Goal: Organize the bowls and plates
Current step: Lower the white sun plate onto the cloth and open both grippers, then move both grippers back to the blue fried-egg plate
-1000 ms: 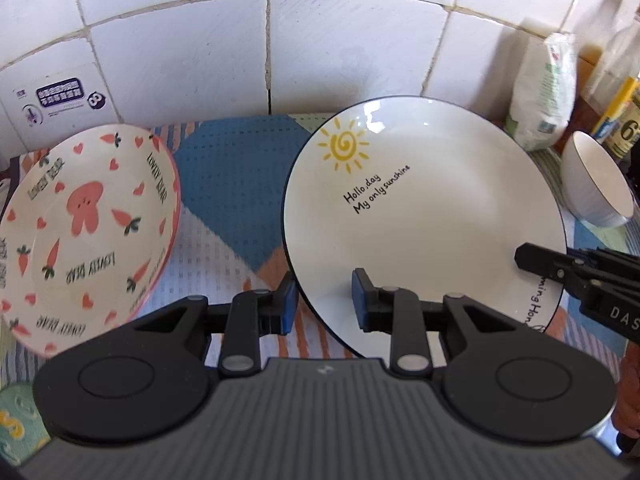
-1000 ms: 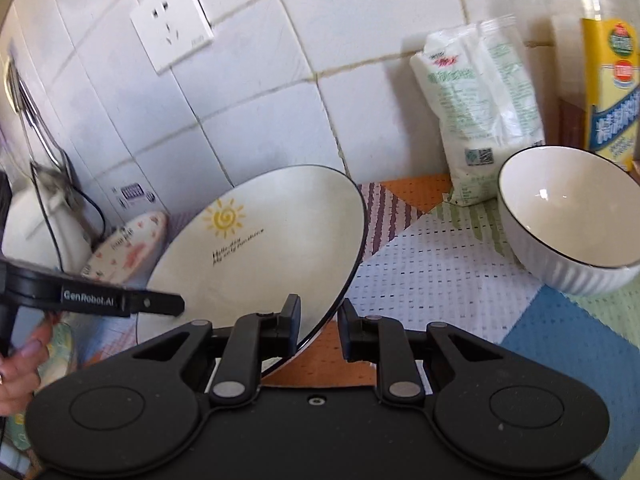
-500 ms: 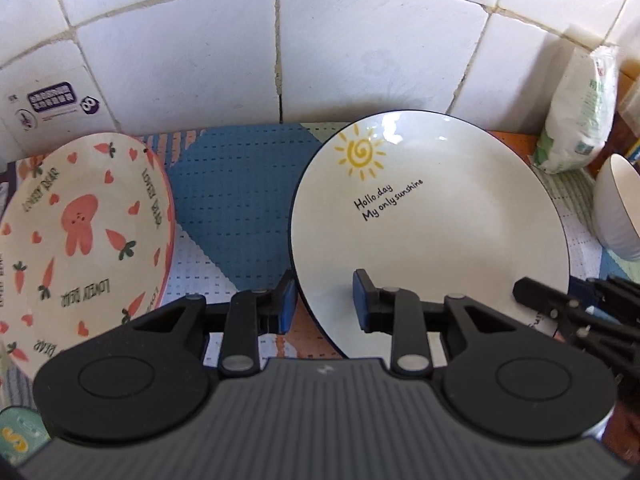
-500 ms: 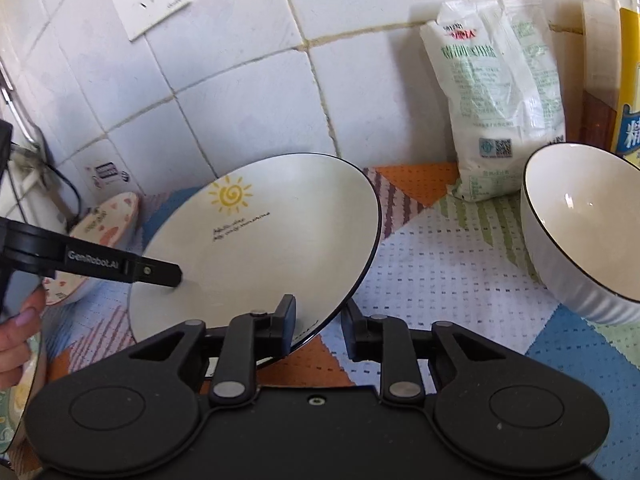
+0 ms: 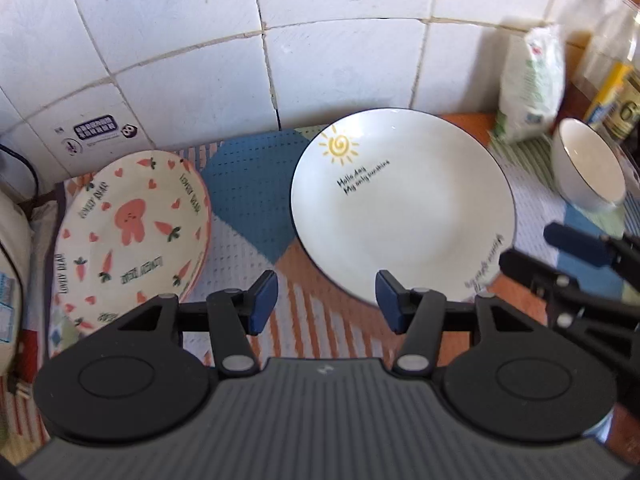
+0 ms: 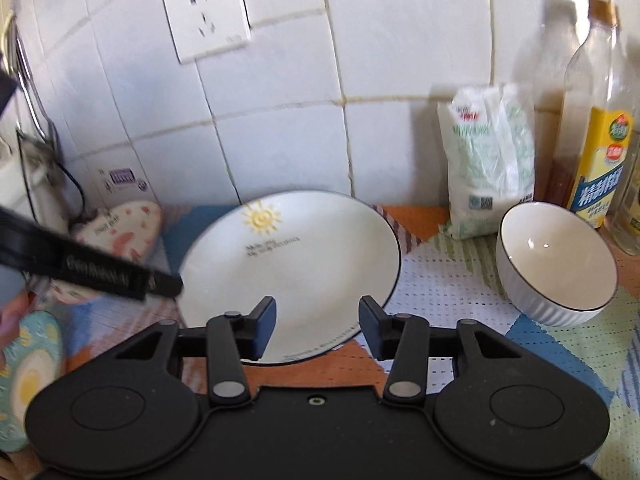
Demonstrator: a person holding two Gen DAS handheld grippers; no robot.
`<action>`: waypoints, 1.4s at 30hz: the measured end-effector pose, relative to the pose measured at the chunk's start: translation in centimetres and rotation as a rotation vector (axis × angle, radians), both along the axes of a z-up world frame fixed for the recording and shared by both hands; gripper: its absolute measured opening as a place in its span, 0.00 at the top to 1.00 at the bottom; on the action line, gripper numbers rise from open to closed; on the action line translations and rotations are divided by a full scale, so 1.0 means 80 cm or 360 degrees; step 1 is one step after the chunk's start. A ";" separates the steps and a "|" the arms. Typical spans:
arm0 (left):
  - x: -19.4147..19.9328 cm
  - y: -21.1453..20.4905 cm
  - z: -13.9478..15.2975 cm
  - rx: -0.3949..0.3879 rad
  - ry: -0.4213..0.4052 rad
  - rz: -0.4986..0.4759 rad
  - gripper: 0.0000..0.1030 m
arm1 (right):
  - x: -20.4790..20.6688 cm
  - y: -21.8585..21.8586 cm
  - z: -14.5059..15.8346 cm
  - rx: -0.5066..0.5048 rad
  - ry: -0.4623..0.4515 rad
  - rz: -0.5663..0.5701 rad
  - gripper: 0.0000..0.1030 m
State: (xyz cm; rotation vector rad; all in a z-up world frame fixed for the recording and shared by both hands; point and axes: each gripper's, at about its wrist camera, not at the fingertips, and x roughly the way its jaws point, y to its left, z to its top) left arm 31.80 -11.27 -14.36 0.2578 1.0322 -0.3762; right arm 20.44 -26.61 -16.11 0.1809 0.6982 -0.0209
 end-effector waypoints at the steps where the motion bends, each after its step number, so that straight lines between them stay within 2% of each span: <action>1: -0.006 0.002 0.005 0.0015 -0.0006 -0.0004 0.46 | -0.005 0.000 0.006 0.0016 -0.0005 -0.0006 0.47; 5: -0.025 0.016 0.023 0.0015 0.0014 -0.0008 0.46 | -0.020 0.007 0.028 -0.0015 0.0002 -0.0033 0.46; 7: -0.033 0.022 0.031 0.0016 0.0017 -0.0014 0.41 | -0.029 0.010 0.038 -0.0036 0.0007 -0.0046 0.43; 9: -0.041 0.026 0.039 0.0023 0.0025 -0.0056 0.40 | -0.040 0.011 0.050 -0.0018 -0.0010 -0.0048 0.33; 17: -0.085 0.047 0.080 0.0077 -0.0076 -0.0181 0.36 | -0.074 0.019 0.093 0.0043 -0.0038 -0.0021 0.27; 21: -0.111 0.060 0.095 0.0113 -0.0118 -0.0240 0.33 | -0.093 0.031 0.111 0.0056 -0.0006 0.0034 0.16; 28: -0.151 0.097 0.106 0.0101 -0.0091 -0.0294 0.30 | -0.130 0.061 0.135 0.0073 0.0000 0.0140 0.15; 34: -0.176 0.135 0.104 0.0031 0.0011 -0.0248 0.30 | -0.153 0.092 0.135 0.0059 0.0038 0.0272 0.15; 42: -0.199 0.177 0.087 0.0081 0.0044 -0.0196 0.30 | -0.176 0.133 0.135 -0.0007 0.0086 0.0441 0.15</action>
